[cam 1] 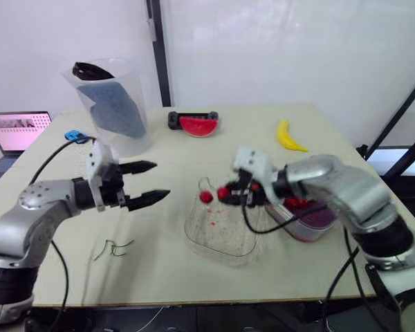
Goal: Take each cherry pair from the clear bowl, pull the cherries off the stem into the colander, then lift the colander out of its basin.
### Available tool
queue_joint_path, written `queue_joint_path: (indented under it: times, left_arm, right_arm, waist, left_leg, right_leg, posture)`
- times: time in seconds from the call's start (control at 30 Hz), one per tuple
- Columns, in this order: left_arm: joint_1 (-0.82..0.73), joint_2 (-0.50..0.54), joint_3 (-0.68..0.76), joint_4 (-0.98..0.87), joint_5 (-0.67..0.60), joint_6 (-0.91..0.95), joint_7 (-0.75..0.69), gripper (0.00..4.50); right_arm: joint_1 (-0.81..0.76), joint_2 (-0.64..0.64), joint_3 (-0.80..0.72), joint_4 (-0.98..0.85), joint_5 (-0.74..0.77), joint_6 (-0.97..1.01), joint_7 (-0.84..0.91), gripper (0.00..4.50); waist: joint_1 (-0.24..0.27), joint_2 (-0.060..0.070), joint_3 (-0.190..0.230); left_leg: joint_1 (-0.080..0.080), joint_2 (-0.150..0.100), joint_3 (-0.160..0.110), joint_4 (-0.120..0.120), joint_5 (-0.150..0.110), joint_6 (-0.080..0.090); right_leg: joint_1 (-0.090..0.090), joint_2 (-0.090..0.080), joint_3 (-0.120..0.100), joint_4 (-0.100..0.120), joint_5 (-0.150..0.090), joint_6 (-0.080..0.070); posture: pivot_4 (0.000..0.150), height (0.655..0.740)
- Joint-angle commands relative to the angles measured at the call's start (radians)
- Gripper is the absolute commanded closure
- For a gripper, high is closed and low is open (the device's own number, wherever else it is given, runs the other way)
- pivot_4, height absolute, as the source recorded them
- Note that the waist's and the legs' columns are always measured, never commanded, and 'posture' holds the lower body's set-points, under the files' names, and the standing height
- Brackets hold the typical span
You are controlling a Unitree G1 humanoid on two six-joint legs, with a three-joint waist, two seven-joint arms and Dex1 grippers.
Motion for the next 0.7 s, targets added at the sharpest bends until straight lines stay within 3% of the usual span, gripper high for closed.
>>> queue_joint_path:
  times: [0.03, 0.33, 0.7]
  left_arm:
    - [-0.059, -0.021, 0.04, 0.04, -0.04, 0.01, 0.018, 0.0]
    - [-0.216, -0.115, -0.07, 0.127, 0.012, -0.017, -0.017, 0.0]
    - [-0.295, -0.17, -0.181, 0.132, 0.096, 0.01, -0.005, 0.0]
  right_arm:
    - [0.005, 0.005, -0.059, 0.012, -0.081, -0.084, -0.098, 3.07]
    - [0.056, 0.015, 0.113, -0.011, -0.319, -0.363, -0.136, 3.07]
    - [0.046, -0.032, 0.183, -0.062, -0.464, -0.41, -0.045, 3.07]
  waist:
    - [-0.004, 0.0, 0.0]
    - [-0.005, 0.0, 0.0]
    - [-0.005, 0.0, 0.0]
  left_leg:
    - [0.0, 0.0, 0.0, 0.0, 0.0, 0.0]
    - [0.0, -0.001, 0.0, 0.001, 0.0, -0.001]
    - [-0.001, -0.001, 0.0, 0.002, 0.002, -0.003]
  right_leg:
    - [0.0, 0.0, 0.0, 0.0, 0.0, 0.0]
    - [0.0, 0.0, 0.0, 0.001, 0.0, 0.0]
    - [0.0, 0.0, 0.0, 0.001, 0.0, 0.0]
  posture:
    - [0.15, 0.74]
    - [0.15, 0.74]
    - [0.15, 0.74]
